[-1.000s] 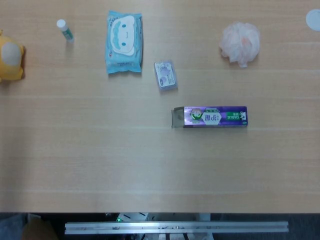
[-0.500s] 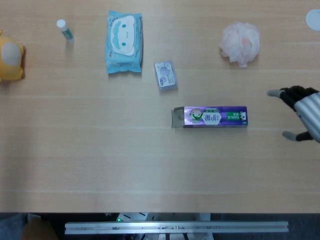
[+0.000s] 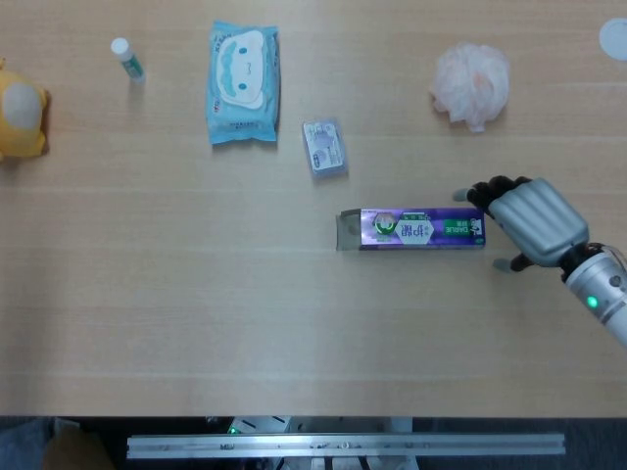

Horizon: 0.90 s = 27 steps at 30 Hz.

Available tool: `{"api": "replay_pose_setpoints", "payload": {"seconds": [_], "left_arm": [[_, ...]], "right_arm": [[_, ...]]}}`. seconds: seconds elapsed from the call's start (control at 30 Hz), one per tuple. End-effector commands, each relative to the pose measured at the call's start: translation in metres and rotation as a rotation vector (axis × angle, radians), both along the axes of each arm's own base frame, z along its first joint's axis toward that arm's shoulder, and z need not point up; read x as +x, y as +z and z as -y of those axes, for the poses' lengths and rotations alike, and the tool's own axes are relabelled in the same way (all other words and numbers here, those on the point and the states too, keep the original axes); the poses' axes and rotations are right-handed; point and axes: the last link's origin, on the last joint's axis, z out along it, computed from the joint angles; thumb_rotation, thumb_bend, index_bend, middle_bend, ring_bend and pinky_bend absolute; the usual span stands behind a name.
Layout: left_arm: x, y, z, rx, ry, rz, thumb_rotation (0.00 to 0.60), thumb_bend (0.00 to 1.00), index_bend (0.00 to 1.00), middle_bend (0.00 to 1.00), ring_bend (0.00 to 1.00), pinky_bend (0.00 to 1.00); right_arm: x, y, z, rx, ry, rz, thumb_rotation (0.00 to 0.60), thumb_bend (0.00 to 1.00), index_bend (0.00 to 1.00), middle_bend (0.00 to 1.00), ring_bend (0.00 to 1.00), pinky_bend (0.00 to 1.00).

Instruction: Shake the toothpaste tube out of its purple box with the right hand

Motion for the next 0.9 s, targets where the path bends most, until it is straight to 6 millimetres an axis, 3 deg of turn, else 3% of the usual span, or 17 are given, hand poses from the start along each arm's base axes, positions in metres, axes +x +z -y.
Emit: {"api": "replay_pose_setpoints", "payload": {"seconds": [0.03,0.6,0.7,0.8,0.9], "left_arm": [[-0.001,0.0,0.0,-0.002,0.001,0.0,0.6,0.25,0.07,0.09,0.16,0.17],[-0.009,0.002,0.0,-0.009,0.021,0.024,0.6,0.25,0.07,0.09,0.16,0.17],[-0.011,0.001,0.0,-0.008,0.026,0.027,0.6,0.25,0.07,0.09,0.16,0.17],[-0.013,0.0,0.0,-0.009,0.03,0.031,0.6,0.25,0.07,0.09,0.16,0.17],[-0.014,-0.001,0.0,-0.013,0.033,0.035,0.6,0.25,0.07,0.09,0.16,0.17]], "right_arm": [[0.001,-0.013,0.007,0.003,0.005,-0.029,0.6,0.0,0.22,0.29,0.25,0.42],[0.0,-0.06,0.021,0.028,-0.037,-0.097,0.6,0.0,0.21,0.29,0.25,0.42],[0.001,-0.064,0.021,0.025,-0.031,-0.11,0.6,0.07,0.22,0.29,0.25,0.42],[0.002,-0.066,0.023,0.013,-0.022,-0.123,0.6,0.16,0.29,0.3,0.26,0.43],[0.002,-0.068,0.024,0.01,-0.018,-0.139,0.6,0.18,0.35,0.32,0.29,0.47]]}}
